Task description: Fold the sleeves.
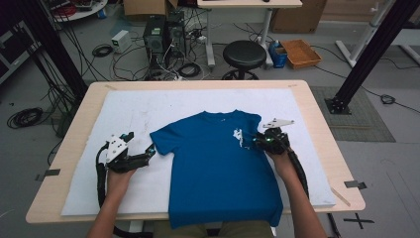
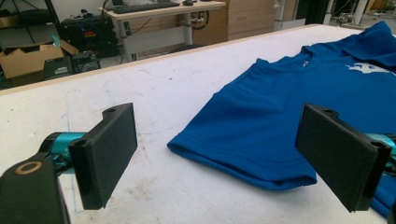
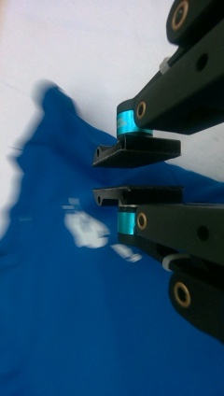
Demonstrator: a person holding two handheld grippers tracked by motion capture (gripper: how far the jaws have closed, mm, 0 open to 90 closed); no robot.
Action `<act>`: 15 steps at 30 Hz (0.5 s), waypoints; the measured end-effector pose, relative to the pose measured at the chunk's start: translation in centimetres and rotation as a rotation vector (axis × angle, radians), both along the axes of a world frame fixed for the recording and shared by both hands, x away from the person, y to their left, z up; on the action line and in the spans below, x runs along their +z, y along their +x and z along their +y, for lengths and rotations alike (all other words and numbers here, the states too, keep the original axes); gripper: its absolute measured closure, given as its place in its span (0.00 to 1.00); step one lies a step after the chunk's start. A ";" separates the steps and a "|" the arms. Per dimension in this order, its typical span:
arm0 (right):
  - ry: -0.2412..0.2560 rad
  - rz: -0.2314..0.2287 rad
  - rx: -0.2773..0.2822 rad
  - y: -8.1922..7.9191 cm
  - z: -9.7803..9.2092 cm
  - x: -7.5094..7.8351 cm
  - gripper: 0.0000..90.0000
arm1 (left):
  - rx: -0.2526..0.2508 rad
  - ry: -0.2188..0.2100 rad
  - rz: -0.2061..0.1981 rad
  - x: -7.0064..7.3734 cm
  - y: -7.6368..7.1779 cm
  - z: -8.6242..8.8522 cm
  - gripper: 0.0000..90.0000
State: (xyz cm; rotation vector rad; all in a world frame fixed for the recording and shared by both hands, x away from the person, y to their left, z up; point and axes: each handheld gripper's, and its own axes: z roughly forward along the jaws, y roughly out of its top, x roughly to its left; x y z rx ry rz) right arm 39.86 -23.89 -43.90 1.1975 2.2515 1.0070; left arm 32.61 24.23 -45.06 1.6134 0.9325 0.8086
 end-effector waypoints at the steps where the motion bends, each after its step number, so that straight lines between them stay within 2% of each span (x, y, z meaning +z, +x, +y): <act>1: 0.000 0.000 0.000 0.0 0.0 0.0 0.82 | 0.000 -0.002 0.001 0.0 0.0 0.0 0.14; 2: -0.069 0.020 -0.012 0.2 0.3 -0.6 0.83 | 0.000 -0.001 -0.001 0.0 0.0 0.0 0.14; 3: -0.156 -0.012 -0.056 0.2 0.3 -0.4 0.91 | 0.000 0.000 0.000 0.0 0.0 0.0 0.14; 4: -0.217 -0.015 -0.103 0.2 0.2 -0.2 0.93 | 0.000 0.000 0.001 0.0 0.0 0.0 0.14; 5: -0.217 -0.015 -0.103 0.2 0.2 -0.2 0.93 | 0.000 -0.001 0.000 0.0 0.0 0.0 0.14; 6: -0.213 -0.008 -0.125 0.1 -0.2 0.0 0.88 | 0.001 -0.001 0.001 0.0 0.0 0.0 0.14; 7: -0.165 -0.002 -0.132 0.2 -0.7 0.1 0.75 | 0.001 -0.001 0.002 0.0 0.0 0.0 0.14; 8: -0.052 0.000 -0.150 0.1 -1.8 0.3 0.71 | 0.001 0.000 0.003 0.0 0.0 0.0 0.14; 10: -0.007 -0.048 -0.180 -0.1 -2.3 0.8 0.69 | 0.002 0.001 0.004 0.0 0.0 0.0 0.14; 11: -0.007 -0.048 -0.180 -0.1 -2.3 0.8 0.69 | 0.002 0.001 0.004 0.0 0.0 0.0 0.14; 12: 0.024 -0.077 -0.180 -0.2 -2.4 1.2 0.70 | 0.004 0.000 0.004 0.0 0.0 0.0 0.14; 13: 0.048 -0.101 -0.167 -0.4 -2.2 1.5 0.72 | 0.002 0.002 0.005 0.0 0.0 0.0 0.14; 14: 0.070 -0.122 -0.114 -0.6 -1.1 2.0 0.74 | 0.002 0.001 0.004 0.0 0.0 0.0 0.14; 15: 0.070 -0.111 -0.079 -0.5 -0.4 1.9 0.75 | 0.002 0.005 0.006 0.0 0.0 0.0 0.14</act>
